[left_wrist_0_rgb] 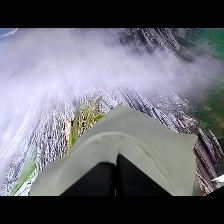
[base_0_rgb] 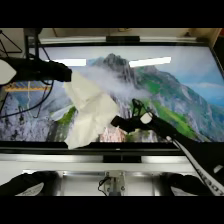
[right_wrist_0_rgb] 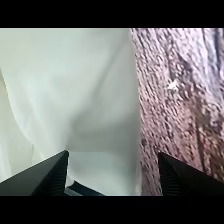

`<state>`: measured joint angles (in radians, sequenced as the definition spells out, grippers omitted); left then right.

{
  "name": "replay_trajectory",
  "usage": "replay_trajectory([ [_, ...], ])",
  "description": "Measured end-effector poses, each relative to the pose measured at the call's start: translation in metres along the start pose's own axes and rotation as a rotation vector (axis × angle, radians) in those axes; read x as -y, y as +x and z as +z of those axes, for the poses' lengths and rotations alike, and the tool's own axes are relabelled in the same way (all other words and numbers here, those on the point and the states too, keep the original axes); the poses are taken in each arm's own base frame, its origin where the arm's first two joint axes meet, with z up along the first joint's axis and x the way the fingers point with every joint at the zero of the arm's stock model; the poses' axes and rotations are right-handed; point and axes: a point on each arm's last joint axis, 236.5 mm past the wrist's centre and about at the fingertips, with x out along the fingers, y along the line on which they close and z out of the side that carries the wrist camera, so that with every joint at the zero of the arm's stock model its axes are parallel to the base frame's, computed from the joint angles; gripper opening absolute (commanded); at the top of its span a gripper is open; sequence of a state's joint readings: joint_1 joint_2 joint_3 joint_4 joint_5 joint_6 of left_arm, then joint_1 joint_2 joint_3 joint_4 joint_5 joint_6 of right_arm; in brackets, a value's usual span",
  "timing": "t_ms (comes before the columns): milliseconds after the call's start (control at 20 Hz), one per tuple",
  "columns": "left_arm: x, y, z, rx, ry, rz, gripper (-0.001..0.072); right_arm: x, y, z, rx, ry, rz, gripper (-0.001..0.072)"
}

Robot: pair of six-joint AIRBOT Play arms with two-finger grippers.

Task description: Fold the shirts.

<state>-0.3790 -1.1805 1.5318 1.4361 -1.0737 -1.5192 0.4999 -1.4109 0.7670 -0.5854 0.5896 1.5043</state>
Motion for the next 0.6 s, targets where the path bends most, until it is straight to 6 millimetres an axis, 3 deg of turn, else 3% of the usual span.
replay_trajectory([
  [50, 0.0, -0.001, 0.0, 0.001, 0.0, 0.0, 0.003, -0.002, 0.006, 0.002, -0.004, 0.026, 0.011, 0.0581],
  [100, 0.0, -0.001, 0.0, 0.002, 0.001, 0.0, 0.003, -0.004, 0.01, 0.004, -0.005, 0.042, 0.02, 0.0418],
  [150, 0.0, -0.002, 0.0, 0.003, 0.001, 0.0, 0.003, -0.003, 0.015, 0.003, -0.016, 0.062, 0.024, 0.0163],
  [200, 0.0, -0.002, 0.001, 0.003, 0.001, 0.0, 0.003, -0.006, 0.018, 0.002, -0.024, 0.086, 0.038, 0.005],
  [400, 0.0, -0.004, 0.001, 0.007, 0.002, 0.001, 0.003, -0.023, 0.015, 0.01, -0.016, 0.046, 0.094, 0.0046],
  [500, -0.002, -0.011, 0.008, 0.027, 0.012, 0.015, 0.003, -0.038, -0.005, 0.018, -0.004, -0.058, 0.124, 0.0046],
  [600, -0.007, -0.029, 0.025, 0.082, 0.034, 0.047, 0.003, -0.058, -0.044, 0.034, 0.043, -0.21, 0.139, 0.0046],
])
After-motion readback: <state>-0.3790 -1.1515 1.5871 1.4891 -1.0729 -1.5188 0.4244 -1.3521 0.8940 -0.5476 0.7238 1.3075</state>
